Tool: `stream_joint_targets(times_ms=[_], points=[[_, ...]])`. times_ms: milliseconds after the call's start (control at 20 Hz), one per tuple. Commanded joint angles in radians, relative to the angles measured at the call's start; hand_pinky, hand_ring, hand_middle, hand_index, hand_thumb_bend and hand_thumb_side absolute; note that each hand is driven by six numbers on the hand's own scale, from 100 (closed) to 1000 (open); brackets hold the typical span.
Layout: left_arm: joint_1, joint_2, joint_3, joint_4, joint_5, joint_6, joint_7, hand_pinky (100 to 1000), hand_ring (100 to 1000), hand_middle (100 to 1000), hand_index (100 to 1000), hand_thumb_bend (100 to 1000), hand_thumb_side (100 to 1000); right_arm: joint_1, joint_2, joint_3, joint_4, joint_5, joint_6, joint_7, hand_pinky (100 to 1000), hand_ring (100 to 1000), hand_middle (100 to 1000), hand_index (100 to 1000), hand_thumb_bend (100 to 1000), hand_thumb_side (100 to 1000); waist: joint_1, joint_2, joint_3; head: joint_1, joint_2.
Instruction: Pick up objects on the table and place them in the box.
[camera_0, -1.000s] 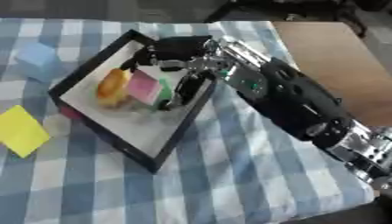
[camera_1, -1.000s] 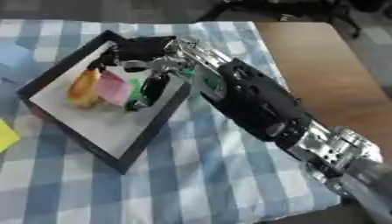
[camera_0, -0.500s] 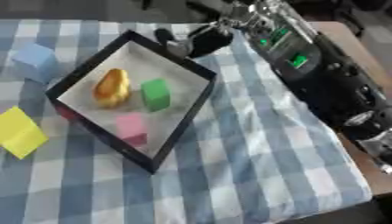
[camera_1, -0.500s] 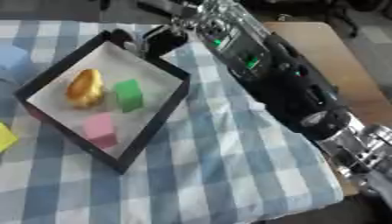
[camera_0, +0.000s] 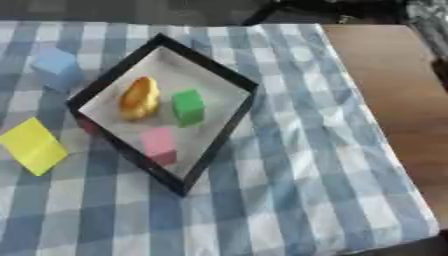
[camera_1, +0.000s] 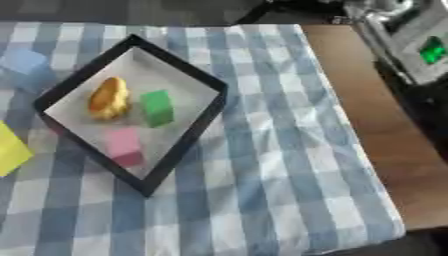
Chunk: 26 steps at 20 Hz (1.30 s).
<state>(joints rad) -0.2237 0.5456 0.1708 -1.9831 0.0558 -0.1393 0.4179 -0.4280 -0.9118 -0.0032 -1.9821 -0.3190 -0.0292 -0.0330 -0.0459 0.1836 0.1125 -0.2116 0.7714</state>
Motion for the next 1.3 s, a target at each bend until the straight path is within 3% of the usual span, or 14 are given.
stream_joint_targets(times_ms=[50, 200, 500, 850, 1050, 1300], points=[[0.001, 0.036, -0.01, -0.017, 0.003, 0.013, -0.022, 839, 776, 722, 864, 100, 705, 0.069, -0.05, -0.091, -0.018, -0.09, -0.066, -0.057, 877, 857, 681, 848, 100, 307, 0.02, -0.034, -0.012, 0.046, -0.001], [0.003, 0.042, -0.019, -0.017, 0.005, 0.024, -0.036, 839, 792, 730, 864, 100, 707, 0.169, -0.037, -0.141, -0.018, -0.104, -0.118, -0.097, 874, 854, 678, 843, 100, 322, 0.029, -0.032, -0.032, 0.08, -0.001], [0.003, 0.054, -0.036, -0.017, 0.009, 0.046, -0.055, 838, 799, 729, 865, 100, 714, 0.335, 0.052, -0.194, -0.018, -0.055, -0.165, -0.16, 876, 855, 675, 834, 100, 510, 0.045, -0.024, -0.045, 0.111, -0.001], [0.002, 0.124, -0.078, -0.013, 0.01, 0.081, -0.103, 830, 794, 731, 878, 100, 722, 0.443, 0.168, -0.217, -0.018, 0.009, -0.195, -0.209, 875, 850, 666, 821, 100, 616, 0.069, -0.014, -0.045, 0.139, -0.001], [-0.018, 0.256, -0.112, 0.022, 0.002, 0.14, -0.174, 827, 794, 741, 889, 100, 735, 0.472, 0.2, -0.226, -0.018, 0.024, -0.173, -0.219, 874, 847, 660, 814, 100, 621, 0.076, -0.012, -0.049, 0.142, -0.001], [-0.07, 0.499, -0.18, 0.104, -0.008, 0.24, -0.341, 823, 797, 754, 901, 100, 763, 0.494, 0.223, -0.235, -0.018, 0.041, -0.15, -0.233, 873, 841, 653, 814, 100, 634, 0.084, -0.014, -0.053, 0.138, -0.001]])
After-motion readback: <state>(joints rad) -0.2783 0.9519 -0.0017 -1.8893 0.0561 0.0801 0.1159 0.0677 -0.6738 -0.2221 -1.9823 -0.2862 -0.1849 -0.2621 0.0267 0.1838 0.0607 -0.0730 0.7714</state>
